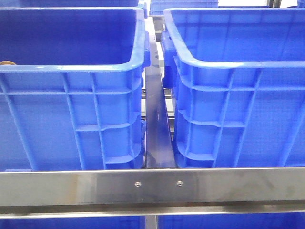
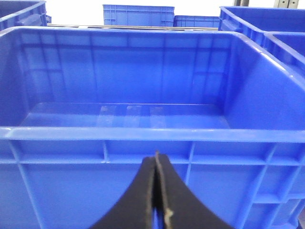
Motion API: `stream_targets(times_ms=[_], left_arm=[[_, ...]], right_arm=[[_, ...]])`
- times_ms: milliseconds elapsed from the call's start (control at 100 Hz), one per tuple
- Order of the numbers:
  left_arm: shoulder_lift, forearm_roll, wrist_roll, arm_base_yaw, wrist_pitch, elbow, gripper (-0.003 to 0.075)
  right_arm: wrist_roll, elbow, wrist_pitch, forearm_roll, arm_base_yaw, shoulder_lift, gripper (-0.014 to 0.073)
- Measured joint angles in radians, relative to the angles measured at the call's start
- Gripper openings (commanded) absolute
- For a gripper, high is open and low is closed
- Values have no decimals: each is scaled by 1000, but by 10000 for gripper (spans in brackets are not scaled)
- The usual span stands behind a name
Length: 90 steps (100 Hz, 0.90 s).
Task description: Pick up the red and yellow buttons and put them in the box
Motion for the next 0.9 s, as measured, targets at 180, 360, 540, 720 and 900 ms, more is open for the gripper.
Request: stream_targets(times_ms=[180,360,540,720,900], left_arm=[[0,0,0,0,-12,0,-20],[0,0,0,0,-90,0,-20],[0,2,0,0,-63,-56,-20],[28,9,0,0,49,-210,-20],[160,25,0,0,133,-349,-20]], right_arm=[[0,0,0,0,0,0,-68],[0,0,0,0,0,0,-68],[0,0,0,0,0,0,-68],[0,0,0,0,0,0,-68],[0,0,0,0,0,0,-68]])
